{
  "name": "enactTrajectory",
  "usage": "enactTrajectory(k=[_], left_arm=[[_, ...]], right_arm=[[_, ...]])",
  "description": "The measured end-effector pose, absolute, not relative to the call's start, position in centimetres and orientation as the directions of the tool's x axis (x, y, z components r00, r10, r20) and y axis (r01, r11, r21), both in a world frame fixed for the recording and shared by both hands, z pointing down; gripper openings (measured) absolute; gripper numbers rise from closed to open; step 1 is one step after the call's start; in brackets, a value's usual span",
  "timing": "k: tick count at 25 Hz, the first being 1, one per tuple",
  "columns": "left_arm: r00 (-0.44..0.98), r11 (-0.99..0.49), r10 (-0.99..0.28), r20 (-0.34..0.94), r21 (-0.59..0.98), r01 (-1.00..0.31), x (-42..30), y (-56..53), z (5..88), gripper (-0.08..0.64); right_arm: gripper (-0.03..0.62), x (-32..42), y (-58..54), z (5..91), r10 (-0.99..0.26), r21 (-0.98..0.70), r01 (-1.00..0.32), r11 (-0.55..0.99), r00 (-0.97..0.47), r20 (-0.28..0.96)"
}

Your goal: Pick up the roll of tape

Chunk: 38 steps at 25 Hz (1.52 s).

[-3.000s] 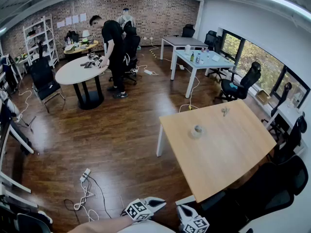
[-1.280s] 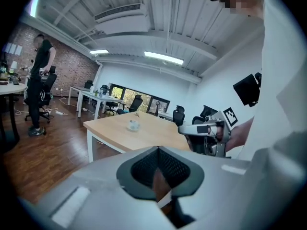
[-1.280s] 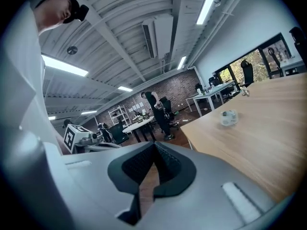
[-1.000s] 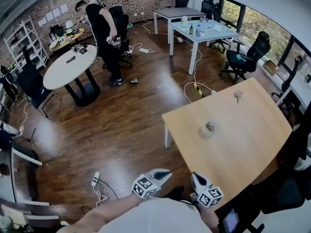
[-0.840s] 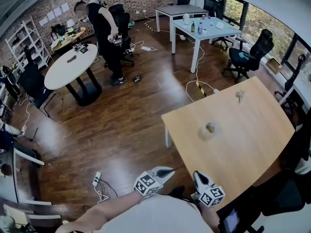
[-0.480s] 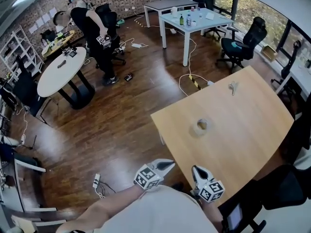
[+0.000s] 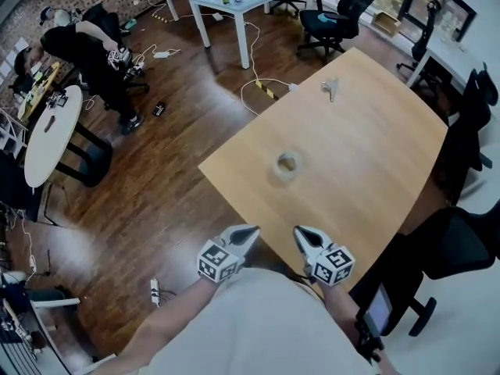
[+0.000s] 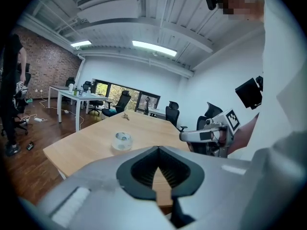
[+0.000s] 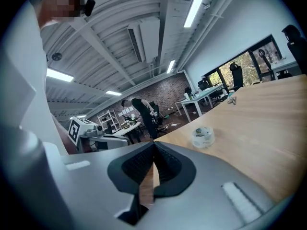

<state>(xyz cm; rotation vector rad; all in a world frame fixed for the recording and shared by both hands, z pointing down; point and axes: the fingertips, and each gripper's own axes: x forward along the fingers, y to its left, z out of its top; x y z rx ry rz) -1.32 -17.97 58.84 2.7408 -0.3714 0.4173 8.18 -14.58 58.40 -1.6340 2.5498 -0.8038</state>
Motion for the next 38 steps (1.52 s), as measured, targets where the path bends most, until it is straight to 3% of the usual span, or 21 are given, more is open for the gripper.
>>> enactTrajectory(k=[23, 38], left_arm=[[0.859, -0.984, 0.174, 0.481, 0.116, 0.135, 5.4, -27.4, 61.9, 0.006], [0.642, -0.915, 0.242, 0.728, -0.049, 0.4, 8.6, -33.0, 67.9, 0.035]], right_arm=[[0.008, 11.3, -20.4, 58.7, -0.919, -0.423, -0.904, 0.07, -0.223, 0.325], [0.008, 11.2, -19.9, 59.8, -0.928, -0.425, -0.905, -0.031, -0.133, 0.349]])
